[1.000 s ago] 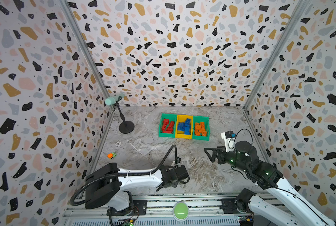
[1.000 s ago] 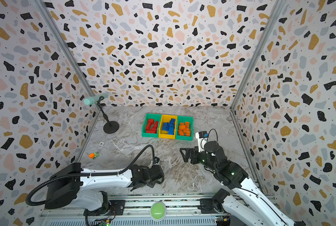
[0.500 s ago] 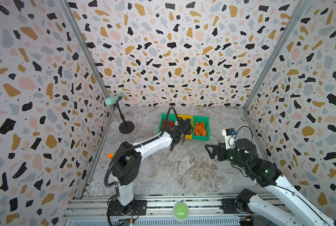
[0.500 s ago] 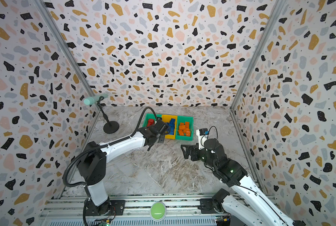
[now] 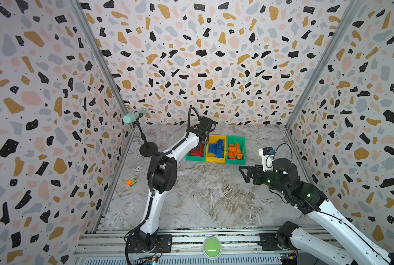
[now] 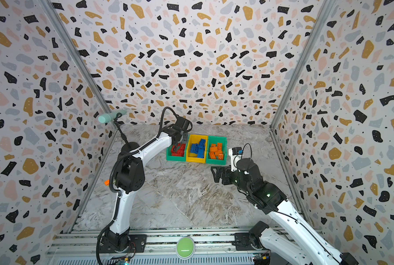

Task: Sort the legos into containers by color
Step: Place the lego in the container.

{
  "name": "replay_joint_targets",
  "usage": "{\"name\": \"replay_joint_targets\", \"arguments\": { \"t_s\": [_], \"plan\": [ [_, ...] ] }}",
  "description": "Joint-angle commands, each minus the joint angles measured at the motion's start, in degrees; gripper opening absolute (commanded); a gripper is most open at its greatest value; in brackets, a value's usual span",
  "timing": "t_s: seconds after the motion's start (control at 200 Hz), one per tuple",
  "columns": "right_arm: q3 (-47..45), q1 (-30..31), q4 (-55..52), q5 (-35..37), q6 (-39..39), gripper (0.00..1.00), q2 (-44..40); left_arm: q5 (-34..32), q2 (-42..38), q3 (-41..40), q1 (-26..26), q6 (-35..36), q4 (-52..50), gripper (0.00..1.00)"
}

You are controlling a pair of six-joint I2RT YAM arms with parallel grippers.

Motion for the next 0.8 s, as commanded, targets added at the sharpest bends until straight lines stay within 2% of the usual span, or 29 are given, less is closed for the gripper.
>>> {"name": "replay_joint_targets", "arguments": {
  "t_s": [0.0,0.11,0.215,0.36,0.44,0.506,0.606,0.711,0.796],
  "plan": [
    [2.82,-0.29,1.81,0.16,0.3,0.99,1.29,1.01,1.66,3.89,0.43,1.57,-3.85,0.78],
    [3.59,-0.55,2.72,0.0,-0.08,0.99,3.34,2.67,-0.82,2.36,0.64,1.7,-2.35,0.99],
    [2.98,-2.28,5.1,-3.35,-1.74,0.99,4.94,5.11,-8.12,-4.29,0.24,2.99,3.96,1.0],
    [-1.58,-13.03,10.79,-13.01,-1.53,0.99,8.33,-6.62,-25.92,-25.36,-1.64,7.81,23.1,1.0],
    [-3.67,-19.47,13.21,-14.68,-2.01,0.99,10.71,-13.98,-34.76,-38.33,-1.64,9.72,34.09,1.0],
    [-4.98,-23.03,14.5,-11.98,-3.13,0.99,12.45,-18.75,-40.49,-47.67,-1.58,13.06,41.37,1.0],
    [-8.46,-25.68,20.33,-6.96,-9.61,0.99,13.62,-20.93,-46.62,-60.91,-1.55,18.76,52.45,1.0],
    [-12.57,-25.78,27.86,1.77,-17.2,0.99,13.85,-23.41,-51.24,-70.71,-1.38,17.91,59.45,1.0],
    [-15.71,-25.92,34.4,5.77,-21.65,0.99,14.54,-25.06,-54.09,-77.32,-1.23,18.26,65.73,1.0]
  ]
}}
